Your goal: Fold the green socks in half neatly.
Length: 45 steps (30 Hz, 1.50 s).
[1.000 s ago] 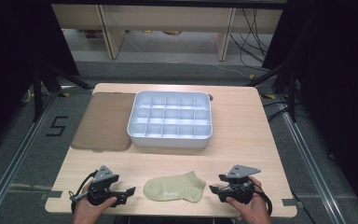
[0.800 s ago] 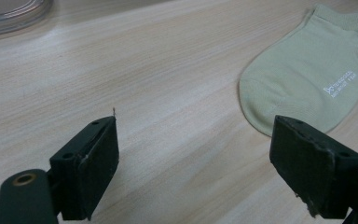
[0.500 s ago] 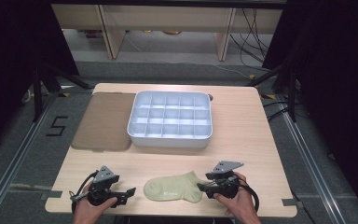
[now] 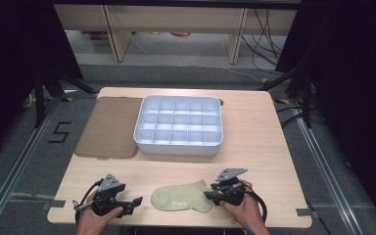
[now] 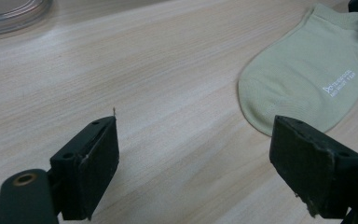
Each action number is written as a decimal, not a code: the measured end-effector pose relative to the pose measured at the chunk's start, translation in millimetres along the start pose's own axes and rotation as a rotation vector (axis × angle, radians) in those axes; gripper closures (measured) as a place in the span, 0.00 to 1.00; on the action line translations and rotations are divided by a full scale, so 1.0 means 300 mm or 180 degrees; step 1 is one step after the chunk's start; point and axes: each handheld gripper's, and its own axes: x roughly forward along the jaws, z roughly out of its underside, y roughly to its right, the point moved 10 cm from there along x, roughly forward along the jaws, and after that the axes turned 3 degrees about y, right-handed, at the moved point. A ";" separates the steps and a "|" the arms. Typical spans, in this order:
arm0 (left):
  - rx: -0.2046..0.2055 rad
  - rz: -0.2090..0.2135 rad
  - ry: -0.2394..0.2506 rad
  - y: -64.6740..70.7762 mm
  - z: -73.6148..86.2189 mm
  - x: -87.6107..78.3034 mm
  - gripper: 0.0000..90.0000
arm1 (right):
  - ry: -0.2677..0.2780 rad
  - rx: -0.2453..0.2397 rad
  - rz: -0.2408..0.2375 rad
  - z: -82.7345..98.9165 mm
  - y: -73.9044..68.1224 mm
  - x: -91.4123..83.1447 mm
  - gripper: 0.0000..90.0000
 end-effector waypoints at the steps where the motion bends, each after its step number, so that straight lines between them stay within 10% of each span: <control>1: 0.0002 0.0021 -0.0016 0.001 0.001 -0.001 0.17 | 0.0030 -0.0050 -0.0023 -0.003 0.002 0.006 0.72; 4: -0.0014 -0.0008 -0.0002 0.000 -0.001 0.000 0.17 | 0.0060 0.0054 -0.0043 -0.005 0.001 0.010 0.81; 7: -0.0013 0.0019 0.0000 0.003 -0.001 0.001 0.17 | 0.0098 -0.0160 -0.0134 -0.015 -0.012 -0.012 0.89; 25: 0.0052 0.0047 -0.0040 0.009 0.003 -0.002 0.17 | -0.0102 -0.0391 -0.0332 0.039 -0.005 -0.124 0.91; 34: 0.0066 0.0312 -0.0018 0.103 -0.015 0.023 0.17 | -0.0137 -0.0299 -0.0290 0.062 0.084 -0.127 0.90; 45: 0.0036 0.0539 -0.0063 0.215 -0.062 0.089 0.22 | -0.0179 -0.0263 -0.0272 0.071 0.084 -0.118 0.89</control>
